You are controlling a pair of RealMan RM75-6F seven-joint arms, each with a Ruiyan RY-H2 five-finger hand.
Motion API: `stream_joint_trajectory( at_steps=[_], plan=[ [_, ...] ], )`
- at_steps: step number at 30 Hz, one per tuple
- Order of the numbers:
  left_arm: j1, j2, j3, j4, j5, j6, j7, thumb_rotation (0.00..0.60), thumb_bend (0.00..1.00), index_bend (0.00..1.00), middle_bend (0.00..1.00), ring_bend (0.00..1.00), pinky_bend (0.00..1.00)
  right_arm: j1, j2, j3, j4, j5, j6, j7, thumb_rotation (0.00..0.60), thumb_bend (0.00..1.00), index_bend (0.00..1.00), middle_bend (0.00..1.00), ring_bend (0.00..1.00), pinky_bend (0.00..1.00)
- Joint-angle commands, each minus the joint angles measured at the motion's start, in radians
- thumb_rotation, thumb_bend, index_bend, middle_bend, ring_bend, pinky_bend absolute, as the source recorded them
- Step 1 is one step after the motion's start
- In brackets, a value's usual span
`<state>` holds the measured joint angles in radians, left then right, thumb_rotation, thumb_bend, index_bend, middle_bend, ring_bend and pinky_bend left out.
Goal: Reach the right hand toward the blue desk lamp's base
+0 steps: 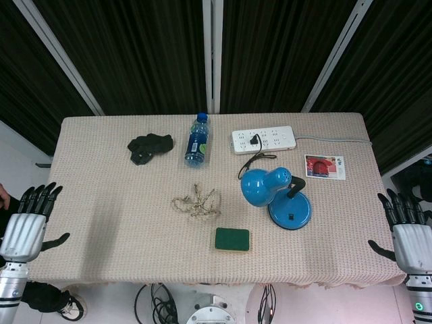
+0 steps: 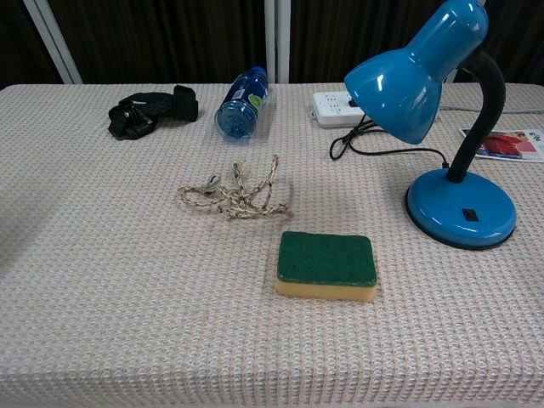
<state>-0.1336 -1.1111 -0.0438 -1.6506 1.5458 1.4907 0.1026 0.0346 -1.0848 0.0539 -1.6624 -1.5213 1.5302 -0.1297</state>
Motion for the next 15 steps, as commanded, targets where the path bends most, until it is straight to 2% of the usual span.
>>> stream_joint_trajectory(
  at_steps=[1,15],
  plan=[
    [0.001,0.001,0.001,-0.001,0.001,0.002,0.002,0.600,0.05,0.01,0.01,0.00,0.00,0.002,-0.003,0.000,0.005,0.002,-0.005,0.005,0.600,0.03,0.00,0.00,0.00,0.00],
    [0.002,0.007,0.000,-0.024,0.006,0.008,0.019,0.600,0.05,0.01,0.01,0.00,0.00,-0.003,0.004,-0.001,0.011,-0.011,0.008,0.028,0.600,0.03,0.00,0.00,0.00,0.00]
  ],
)
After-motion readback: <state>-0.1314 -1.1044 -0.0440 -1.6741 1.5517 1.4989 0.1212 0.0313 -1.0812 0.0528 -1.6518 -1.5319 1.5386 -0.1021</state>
